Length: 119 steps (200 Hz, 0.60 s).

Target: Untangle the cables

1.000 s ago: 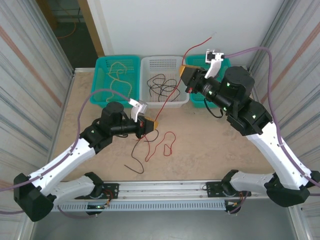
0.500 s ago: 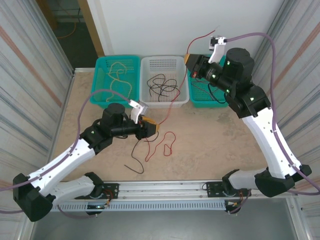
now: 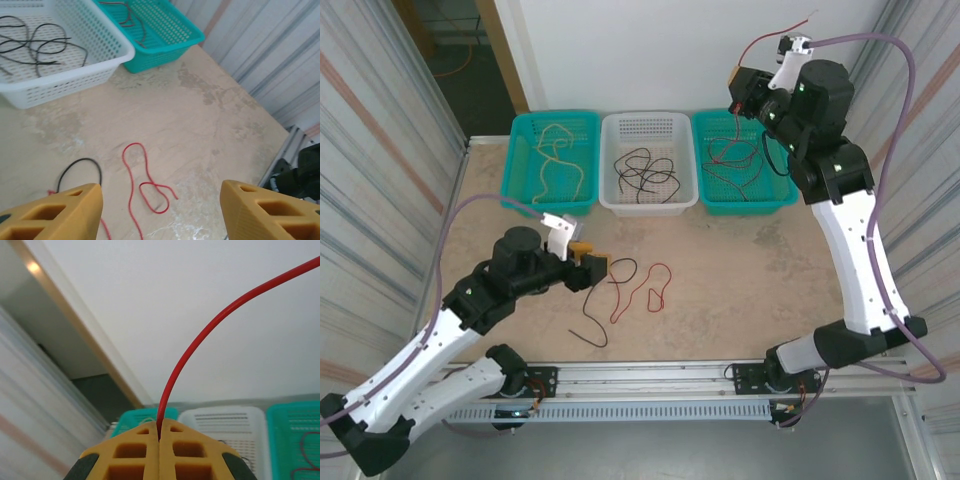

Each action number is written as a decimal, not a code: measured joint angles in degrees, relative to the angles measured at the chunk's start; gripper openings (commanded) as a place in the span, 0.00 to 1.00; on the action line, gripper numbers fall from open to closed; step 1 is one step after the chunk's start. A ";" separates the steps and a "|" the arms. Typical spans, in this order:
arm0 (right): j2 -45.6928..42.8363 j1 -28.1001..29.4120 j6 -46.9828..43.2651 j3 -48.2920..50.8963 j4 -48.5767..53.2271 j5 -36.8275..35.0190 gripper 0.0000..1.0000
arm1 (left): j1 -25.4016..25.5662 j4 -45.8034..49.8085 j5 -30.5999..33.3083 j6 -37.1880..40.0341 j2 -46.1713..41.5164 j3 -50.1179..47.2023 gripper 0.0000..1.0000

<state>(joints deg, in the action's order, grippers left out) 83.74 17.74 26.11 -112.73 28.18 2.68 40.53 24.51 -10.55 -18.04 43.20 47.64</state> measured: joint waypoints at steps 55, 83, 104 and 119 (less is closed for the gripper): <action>15.04 -8.20 -1.31 -3.76 3.19 -0.22 0.00 | -0.02 1.51 5.16 -1.31 -0.98 -0.20 0.66; 21.22 -10.78 -1.25 -3.96 4.61 1.31 0.04 | -0.02 2.34 5.05 -1.49 0.31 -0.20 0.64; 26.69 -12.46 -0.98 -7.41 6.86 2.32 0.29 | -0.02 4.07 4.50 -1.49 2.58 -0.17 0.62; 30.40 -13.84 0.11 -10.56 8.59 2.99 0.42 | -0.02 5.35 4.35 -1.49 3.69 -0.17 0.64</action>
<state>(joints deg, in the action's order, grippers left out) 114.15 3.90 26.22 -123.28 36.77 5.67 40.51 29.87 -6.20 -19.53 46.89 47.46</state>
